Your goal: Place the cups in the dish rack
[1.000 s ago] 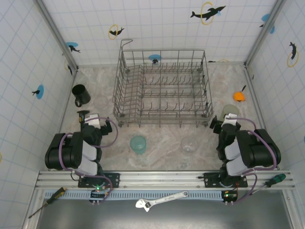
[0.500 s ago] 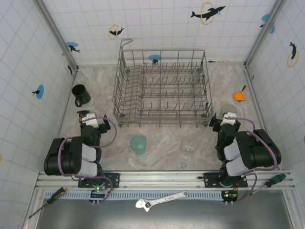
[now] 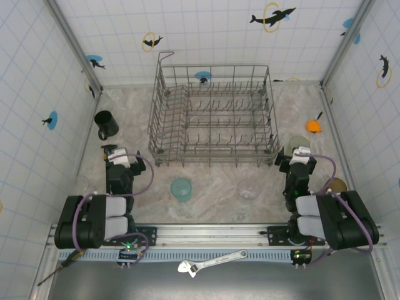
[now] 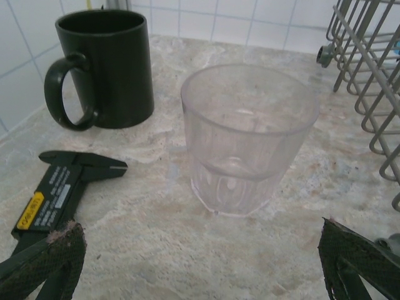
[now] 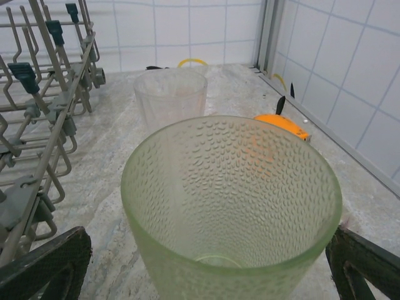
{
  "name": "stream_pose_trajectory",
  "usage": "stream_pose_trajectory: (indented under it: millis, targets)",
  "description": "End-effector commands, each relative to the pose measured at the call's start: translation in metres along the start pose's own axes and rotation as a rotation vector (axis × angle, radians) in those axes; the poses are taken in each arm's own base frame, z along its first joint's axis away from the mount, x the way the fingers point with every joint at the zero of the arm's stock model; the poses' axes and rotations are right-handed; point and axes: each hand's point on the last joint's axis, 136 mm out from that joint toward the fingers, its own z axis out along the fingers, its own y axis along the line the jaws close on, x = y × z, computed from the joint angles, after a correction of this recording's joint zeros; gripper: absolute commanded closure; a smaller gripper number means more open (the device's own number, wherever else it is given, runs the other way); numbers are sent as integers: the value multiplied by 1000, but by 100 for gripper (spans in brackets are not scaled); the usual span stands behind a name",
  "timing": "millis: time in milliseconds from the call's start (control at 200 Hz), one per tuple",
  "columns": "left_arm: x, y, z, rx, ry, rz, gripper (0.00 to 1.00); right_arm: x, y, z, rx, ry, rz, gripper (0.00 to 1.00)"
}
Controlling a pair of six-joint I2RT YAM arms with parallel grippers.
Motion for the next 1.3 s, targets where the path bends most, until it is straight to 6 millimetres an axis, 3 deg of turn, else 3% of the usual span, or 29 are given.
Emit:
stream_pose_trajectory:
  millis: [0, 270, 400, 515, 701, 966, 1066, 1296]
  targets:
    - [0, 5, 6, -50, 51, -49, 2, 28, -5, -14, 5, 85, -19, 0]
    - [-16, 4, -1, -99, 8, -98, 2, 19, -2, -22, -1, 106, 64, 0]
    - [-22, 7, -2, -137, 13, -120, 2, 16, -14, -29, 60, 106, 114, 0]
    - [-28, 13, -4, -186, 20, -213, 2, 13, -22, -33, 104, 115, 157, 0]
    - [-38, 18, -14, -246, 52, -318, 2, 2, -16, -35, 85, 164, 183, 0]
    - [-74, 26, -36, -310, 70, -391, 2, -20, -10, -35, 95, 232, 180, 0]
    - [-78, 20, -42, -289, 121, -400, 2, -33, -8, -35, 106, 265, 151, 0]
    - [-87, -16, -53, -100, 273, -364, 2, -69, -6, -28, 137, 285, 89, 0]
